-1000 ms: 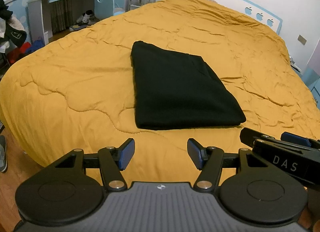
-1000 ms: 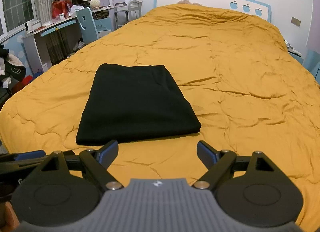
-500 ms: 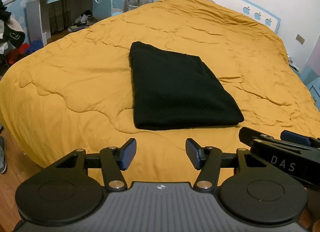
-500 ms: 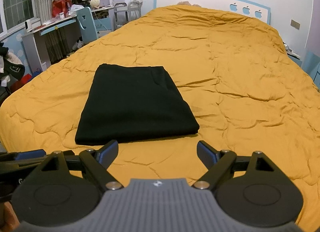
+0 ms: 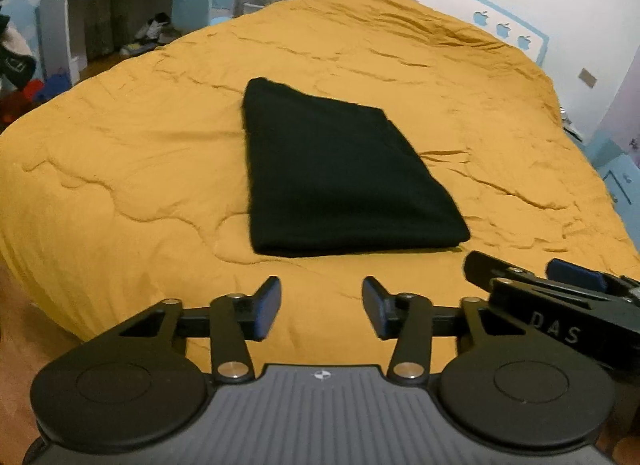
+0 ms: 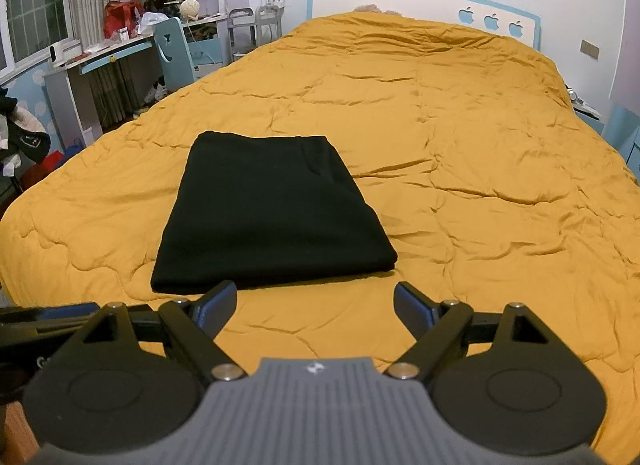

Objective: Fold small clothes

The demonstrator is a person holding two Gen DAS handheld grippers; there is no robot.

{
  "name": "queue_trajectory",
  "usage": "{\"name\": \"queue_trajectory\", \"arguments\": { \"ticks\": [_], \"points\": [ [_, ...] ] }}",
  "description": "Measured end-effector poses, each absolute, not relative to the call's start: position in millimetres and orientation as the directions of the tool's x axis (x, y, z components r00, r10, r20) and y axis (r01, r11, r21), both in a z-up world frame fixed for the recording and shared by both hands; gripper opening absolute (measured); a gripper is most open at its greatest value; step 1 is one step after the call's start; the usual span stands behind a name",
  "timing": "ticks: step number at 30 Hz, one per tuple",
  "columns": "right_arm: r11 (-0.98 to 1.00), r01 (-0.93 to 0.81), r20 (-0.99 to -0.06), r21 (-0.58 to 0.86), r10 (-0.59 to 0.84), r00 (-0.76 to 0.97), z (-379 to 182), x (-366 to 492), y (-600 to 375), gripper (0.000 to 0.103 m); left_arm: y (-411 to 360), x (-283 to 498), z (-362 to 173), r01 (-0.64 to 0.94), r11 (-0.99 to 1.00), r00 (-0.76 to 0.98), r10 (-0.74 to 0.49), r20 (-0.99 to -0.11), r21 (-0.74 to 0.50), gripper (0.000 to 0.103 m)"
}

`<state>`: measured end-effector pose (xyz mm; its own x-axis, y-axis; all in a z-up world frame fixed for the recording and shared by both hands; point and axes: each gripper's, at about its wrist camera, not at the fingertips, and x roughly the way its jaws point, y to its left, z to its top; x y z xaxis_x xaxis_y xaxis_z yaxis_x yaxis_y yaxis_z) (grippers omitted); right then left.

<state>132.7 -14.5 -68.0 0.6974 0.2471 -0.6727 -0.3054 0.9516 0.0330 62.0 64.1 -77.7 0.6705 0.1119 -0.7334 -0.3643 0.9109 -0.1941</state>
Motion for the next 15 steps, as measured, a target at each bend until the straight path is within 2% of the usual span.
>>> {"name": "queue_trajectory", "arguments": {
  "ticks": [3, 15],
  "points": [
    [0.953, -0.301, -0.672, 0.018, 0.235, 0.702, -68.0, 132.5, -14.5, 0.081, 60.0, 64.1, -77.4, -0.349, 0.922, 0.667, 0.119, -0.736, -0.167, 0.049],
    [0.954, -0.298, -0.671, 0.017, 0.232, 0.705, -66.4, 129.8, -13.8, 0.081, 58.4, 64.8, -76.0, -0.346, 0.923, 0.661, 0.112, -0.742, -0.169, 0.05]
  ]
}}
